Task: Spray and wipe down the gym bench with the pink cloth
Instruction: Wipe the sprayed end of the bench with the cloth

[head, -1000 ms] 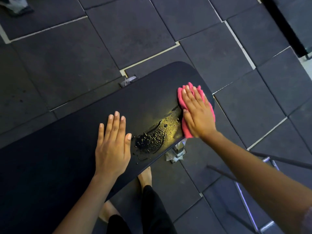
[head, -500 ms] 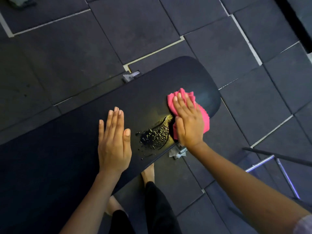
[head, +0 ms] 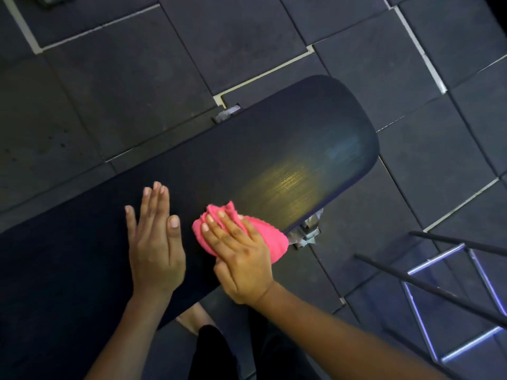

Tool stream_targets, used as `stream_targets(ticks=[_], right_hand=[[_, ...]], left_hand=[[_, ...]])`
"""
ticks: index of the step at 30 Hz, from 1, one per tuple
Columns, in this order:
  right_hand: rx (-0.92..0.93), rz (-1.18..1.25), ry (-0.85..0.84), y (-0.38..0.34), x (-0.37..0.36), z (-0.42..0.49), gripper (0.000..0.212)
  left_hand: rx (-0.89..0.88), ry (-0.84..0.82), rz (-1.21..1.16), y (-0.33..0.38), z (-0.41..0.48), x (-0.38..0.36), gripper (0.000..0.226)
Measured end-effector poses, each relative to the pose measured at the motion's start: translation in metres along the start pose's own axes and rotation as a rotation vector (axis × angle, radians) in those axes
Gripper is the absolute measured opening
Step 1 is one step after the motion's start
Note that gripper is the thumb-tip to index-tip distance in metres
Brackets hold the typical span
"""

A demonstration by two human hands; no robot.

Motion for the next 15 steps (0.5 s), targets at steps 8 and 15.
stream_targets(ticks=[8, 15], right_hand=[[-0.732, 0.895, 0.794, 0.008, 0.064, 0.0, 0.027], [-0.448, 0.35, 0.464, 0.076, 0.12, -0.008, 0.057]], left_hand=[[0.001, -0.046, 0.055, -0.022, -0.013, 0.022, 0.052], [-0.006, -0.085, 0.092, -0.032, -0.034, 0.01, 0.051]])
Point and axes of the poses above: each hand's wrist, its own z-axis towards the middle knuckle, its own x-axis out of the back of the hand, y = z × x, the point moved 5 cm from there along z, towards the middle knuckle, and after that the axes turned 13 degrees about x, right-handed, at the moved point
